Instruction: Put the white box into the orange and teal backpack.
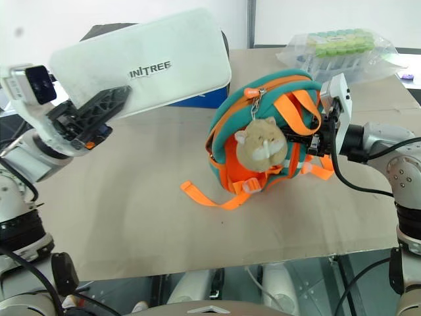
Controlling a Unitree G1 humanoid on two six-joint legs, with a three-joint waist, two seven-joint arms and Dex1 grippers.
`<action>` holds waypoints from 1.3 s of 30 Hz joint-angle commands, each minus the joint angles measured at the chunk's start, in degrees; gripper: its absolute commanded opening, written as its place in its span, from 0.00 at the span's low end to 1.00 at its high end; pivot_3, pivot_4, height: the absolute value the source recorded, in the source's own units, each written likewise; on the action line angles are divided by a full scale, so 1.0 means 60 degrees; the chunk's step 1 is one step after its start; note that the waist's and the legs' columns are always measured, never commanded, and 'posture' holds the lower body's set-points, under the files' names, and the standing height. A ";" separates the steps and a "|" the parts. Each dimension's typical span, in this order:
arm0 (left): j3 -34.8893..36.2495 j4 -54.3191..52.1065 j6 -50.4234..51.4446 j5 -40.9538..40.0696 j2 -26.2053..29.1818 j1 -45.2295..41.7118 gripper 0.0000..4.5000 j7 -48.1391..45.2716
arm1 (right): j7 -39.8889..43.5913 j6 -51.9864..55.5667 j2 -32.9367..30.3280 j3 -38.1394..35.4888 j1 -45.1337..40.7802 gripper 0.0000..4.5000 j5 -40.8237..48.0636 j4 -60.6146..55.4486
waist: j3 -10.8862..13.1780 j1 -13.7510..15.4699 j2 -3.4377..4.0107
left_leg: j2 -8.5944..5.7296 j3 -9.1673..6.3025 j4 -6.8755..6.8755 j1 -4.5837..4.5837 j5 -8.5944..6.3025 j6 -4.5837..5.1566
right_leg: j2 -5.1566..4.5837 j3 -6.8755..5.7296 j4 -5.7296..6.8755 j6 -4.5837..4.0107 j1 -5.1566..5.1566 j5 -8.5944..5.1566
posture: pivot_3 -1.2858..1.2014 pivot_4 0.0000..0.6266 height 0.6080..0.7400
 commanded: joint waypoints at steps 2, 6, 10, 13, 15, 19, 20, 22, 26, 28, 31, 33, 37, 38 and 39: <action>0.0143 -0.0604 -0.0369 0.0007 0.0231 0.0341 0.25 -0.0330 | 0.0119 -0.0125 -0.0212 -0.0415 -0.0235 0.01 0.0088 -0.0025 | 0.0001 0.0037 -0.0001 | 0.0000 -0.0002 0.0000 -0.0004 -0.0001 0.0001 | -0.0001 0.0003 0.0001 0.0000 0.0001 0.0000 | 0.52 0.24 1.00; -0.0695 -0.1373 -0.1488 0.1658 0.0171 0.0890 0.25 -0.0992 | 0.0329 -0.0067 -0.0229 -0.0466 -0.0277 0.01 0.0286 -0.0008 | 0.0001 0.0068 -0.0001 | -0.0005 -0.0007 0.0001 -0.0007 -0.0001 0.0001 | -0.0003 0.0001 0.0002 -0.0001 0.0004 0.0001 | 0.52 0.24 1.00; -0.1704 -0.2134 -0.2520 0.2992 0.0260 0.1460 0.25 -0.1732 | 0.0363 -0.0048 -0.0244 -0.0440 -0.0277 0.01 0.0308 -0.0080 | 0.0000 0.0070 -0.0001 | -0.0004 -0.0007 0.0001 -0.0007 -0.0001 0.0001 | -0.0029 0.0003 0.0001 -0.0002 0.0003 0.0002 | 0.52 0.24 1.00; -0.2569 -0.2325 -0.3660 0.4523 0.0440 0.1848 0.25 -0.2126 | 0.0335 0.0043 -0.0204 -0.0454 -0.0272 0.01 0.0403 -0.0168 | 0.0000 0.0067 0.0000 | -0.0005 0.0000 -0.0002 -0.0007 -0.0001 0.0001 | -0.0029 0.0007 -0.0001 -0.0002 0.0003 0.0001 | 0.52 0.24 1.00; -0.2865 -0.2355 -0.4008 0.4837 0.0400 0.1825 0.25 -0.2198 | 0.0288 0.0136 -0.0189 -0.0483 -0.0261 0.01 0.0492 -0.0239 | 0.0000 0.0082 -0.0001 | -0.0004 0.0001 -0.0002 -0.0005 -0.0001 0.0001 | -0.0029 0.0006 0.0000 -0.0004 0.0004 0.0002 | 0.52 0.24 1.00; -0.4205 -0.2249 -0.4939 0.6779 0.0375 0.1346 0.25 -0.1704 | 0.0058 0.0467 -0.0157 -0.0697 -0.0232 0.01 0.0965 -0.0558 | 0.0000 0.0148 -0.0001 | -0.0004 0.0001 0.0000 -0.0002 -0.0002 0.0004 | -0.0026 0.0003 0.0000 -0.0011 0.0011 0.0007 | 0.52 0.24 1.00; -0.4614 -0.2245 -0.5086 0.7239 0.0327 0.1123 0.25 -0.1572 | -0.0050 0.0606 -0.0122 -0.0775 -0.0251 0.01 0.1169 -0.0653 | 0.0000 0.0190 -0.0001 | -0.0005 0.0000 0.0002 -0.0001 -0.0003 0.0006 | -0.0010 -0.0001 0.0000 -0.0011 0.0013 0.0008 | 0.52 0.24 1.00; -0.5182 -0.2263 -0.5130 0.7886 0.0178 0.0764 0.25 -0.1200 | -0.0277 0.0850 -0.0045 -0.0872 -0.0323 0.01 0.1495 -0.0807 | 0.0000 0.0245 -0.0001 | -0.0006 0.0003 0.0005 -0.0003 -0.0007 0.0013 | 0.0009 -0.0003 0.0000 -0.0010 0.0014 0.0008 | 0.52 0.24 1.00; -0.5799 -0.2367 -0.4952 0.8257 -0.0252 0.0044 0.25 -0.0861 | -0.0719 0.1142 0.0016 -0.0970 -0.0488 0.01 0.2134 -0.1254 | 0.0000 0.0240 -0.0001 | -0.0002 0.0004 0.0007 -0.0014 -0.0015 0.0026 | 0.0010 -0.0004 -0.0006 -0.0008 0.0009 0.0008 | 0.52 0.24 1.00; -0.6367 -0.2177 -0.4803 0.8702 -0.0519 -0.0554 0.25 -0.0693 | -0.0929 0.1259 0.0072 -0.0998 -0.0545 0.01 0.2577 -0.1504 | 0.0001 0.0242 -0.0001 | -0.0002 0.0005 0.0007 -0.0022 -0.0016 0.0028 | 0.0011 -0.0008 -0.0011 -0.0008 0.0002 0.0008 | 0.52 0.24 1.00; -0.7388 -0.1763 -0.4572 0.9201 -0.1418 -0.1551 0.25 -0.0478 | -0.1306 0.1327 0.0256 -0.0900 -0.0612 0.01 0.3071 -0.1801 | 0.0001 0.0252 -0.0002 | -0.0003 0.0002 0.0012 -0.0032 -0.0016 0.0028 | 0.0014 -0.0033 -0.0014 -0.0006 0.0002 0.0009 | 0.52 0.24 1.00; -0.8045 -0.1021 -0.4479 0.9661 -0.2356 -0.2239 0.25 -0.0124 | -0.1460 0.1308 0.0357 -0.0803 -0.0569 0.01 0.3209 -0.1891 | 0.0001 0.0267 -0.0003 | -0.0004 0.0003 0.0023 -0.0034 -0.0018 0.0032 | 0.0015 -0.0036 -0.0011 -0.0005 0.0004 0.0009 | 0.52 0.24 1.00; -0.8354 -0.0090 -0.4040 0.9739 -0.3023 -0.2436 0.54 -0.0369 | -0.1822 0.1275 0.0514 -0.0672 -0.0410 0.00 0.3246 -0.2023 | 0.0001 0.0208 -0.0003 | -0.0013 0.0015 0.0054 -0.0036 -0.0026 0.0049 | 0.0016 -0.0026 -0.0008 0.0018 0.0012 0.0023 | 0.52 0.24 1.00; -0.8191 -0.0095 -0.4025 0.9711 -0.2874 -0.2298 0.69 -0.0468 | -0.1930 0.1261 0.0543 -0.0668 -0.0369 0.00 0.3241 -0.2070 | 0.0001 0.0145 -0.0003 | -0.0012 0.0020 0.0053 -0.0033 -0.0027 0.0050 | 0.0018 -0.0017 -0.0008 0.0018 0.0010 0.0023 | 0.52 0.24 1.00; -0.7759 -0.0149 -0.3912 0.9499 -0.2753 -0.2120 0.75 -0.0423 | -0.2056 0.1224 0.0577 -0.0670 -0.0303 0.00 0.3192 -0.2113 | 0.0001 0.0060 -0.0002 | -0.0008 0.0021 0.0053 -0.0025 -0.0027 0.0050 | 0.0027 -0.0004 -0.0005 0.0019 0.0008 0.0023 | 0.52 0.24 1.00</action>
